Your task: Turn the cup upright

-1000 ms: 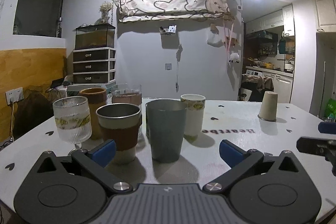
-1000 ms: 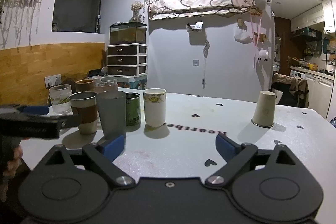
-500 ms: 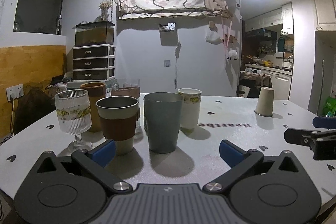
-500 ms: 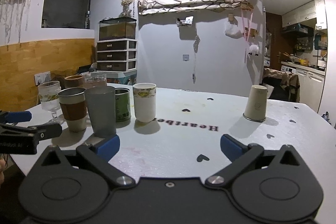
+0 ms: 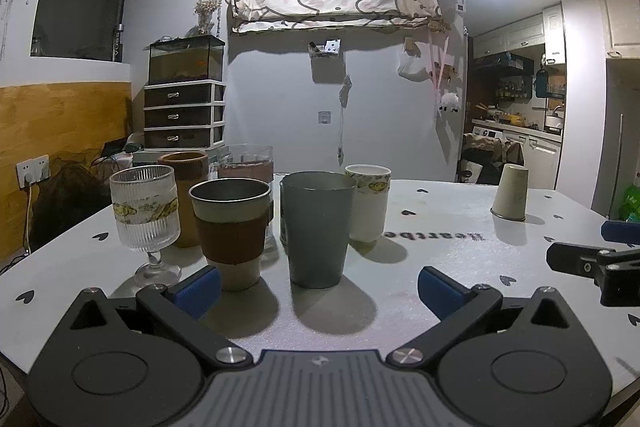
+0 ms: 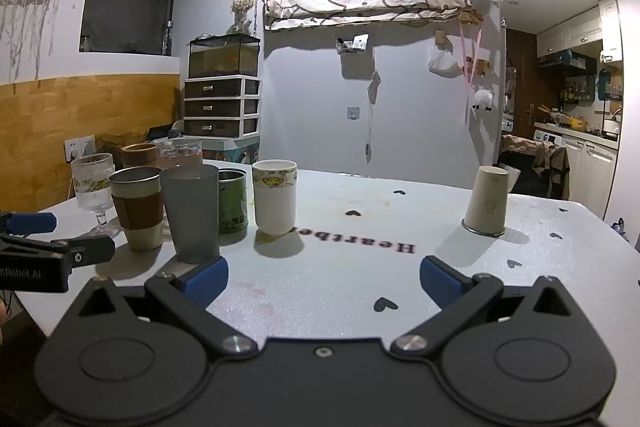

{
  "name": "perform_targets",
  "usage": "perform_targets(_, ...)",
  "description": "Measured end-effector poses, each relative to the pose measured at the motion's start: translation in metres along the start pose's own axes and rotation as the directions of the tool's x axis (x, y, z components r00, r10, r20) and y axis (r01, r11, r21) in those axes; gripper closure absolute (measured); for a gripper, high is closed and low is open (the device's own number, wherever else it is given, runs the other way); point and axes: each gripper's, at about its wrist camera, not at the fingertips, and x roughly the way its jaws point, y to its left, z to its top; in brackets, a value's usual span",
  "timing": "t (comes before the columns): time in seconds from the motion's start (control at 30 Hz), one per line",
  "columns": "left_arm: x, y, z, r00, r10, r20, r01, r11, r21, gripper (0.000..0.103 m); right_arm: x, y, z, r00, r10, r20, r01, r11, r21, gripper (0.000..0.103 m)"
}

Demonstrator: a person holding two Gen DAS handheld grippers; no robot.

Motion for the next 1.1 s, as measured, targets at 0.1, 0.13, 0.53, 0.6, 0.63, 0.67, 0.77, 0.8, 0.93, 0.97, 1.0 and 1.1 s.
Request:
perform_targets(0.1,0.0004,0.0006,-0.0009,1.000,0.002,-0.002,-0.002,1.000,0.000,0.000,-0.0007,-0.0005,-0.0006,1.000,-0.003,0.004,0.003,1.000,0.003,0.000)
perform_targets(0.13,0.0005,0.0007,-0.0009,1.000,0.002,-0.002,-0.002,1.000,0.000,0.000,-0.0006,-0.0006,-0.0006,1.000,-0.005,0.004,0.005,1.000,0.004,0.000)
perform_targets(0.53,0.0017,0.0009,-0.0026,1.000,0.004,-0.005,-0.004,1.000,0.001,0.000,-0.0006,-0.0011,-0.0008,1.000,-0.002,0.003,0.002,1.000,0.006,0.000)
perform_targets(0.6,0.0034,0.0006,-0.0030,1.000,0.005,-0.008,-0.005,1.000,0.001,0.000,-0.0005,-0.0014,-0.0015,1.000,-0.002,0.002,0.002,1.000,0.006,0.000)
perform_targets(0.63,0.0042,0.0004,-0.0037,1.000,0.005,-0.009,-0.005,1.000,0.002,0.000,-0.0001,-0.0014,-0.0021,1.000,-0.002,0.001,0.002,1.000,0.006,0.000)
perform_targets(0.67,0.0042,0.0003,-0.0036,1.000,0.005,-0.009,-0.005,1.000,0.002,0.000,-0.0001,-0.0015,-0.0029,1.000,-0.002,0.000,0.002,1.000,0.006,0.000)
perform_targets(0.77,0.0049,0.0007,-0.0043,1.000,0.005,-0.011,-0.005,1.000,0.000,0.000,-0.0001,-0.0014,-0.0028,1.000,-0.002,0.000,0.002,1.000,0.006,0.000)
perform_targets(0.8,0.0053,0.0008,-0.0051,1.000,0.004,-0.013,-0.004,1.000,-0.001,0.000,-0.0001,-0.0014,-0.0028,1.000,-0.002,0.000,0.002,1.000,0.006,0.000)
perform_targets(0.93,0.0062,-0.0002,-0.0062,1.000,0.003,-0.017,-0.003,1.000,0.000,0.000,0.0000,-0.0014,-0.0031,1.000,-0.002,-0.001,0.002,1.000,0.008,0.000)
perform_targets(0.97,0.0062,-0.0003,-0.0061,1.000,0.003,-0.017,-0.003,1.000,0.000,0.000,0.0004,-0.0014,-0.0041,1.000,-0.003,-0.002,0.003,1.000,0.008,0.000)
perform_targets(1.0,0.0062,-0.0003,-0.0061,1.000,0.003,-0.017,-0.003,1.000,0.000,0.000,0.0008,-0.0011,-0.0042,1.000,-0.003,-0.003,0.003,1.000,0.008,0.000)
perform_targets(1.1,0.0062,-0.0005,-0.0058,1.000,0.002,-0.017,-0.002,1.000,-0.001,0.000,0.0007,-0.0012,-0.0042,1.000,-0.003,-0.002,0.003,1.000,0.009,0.000)
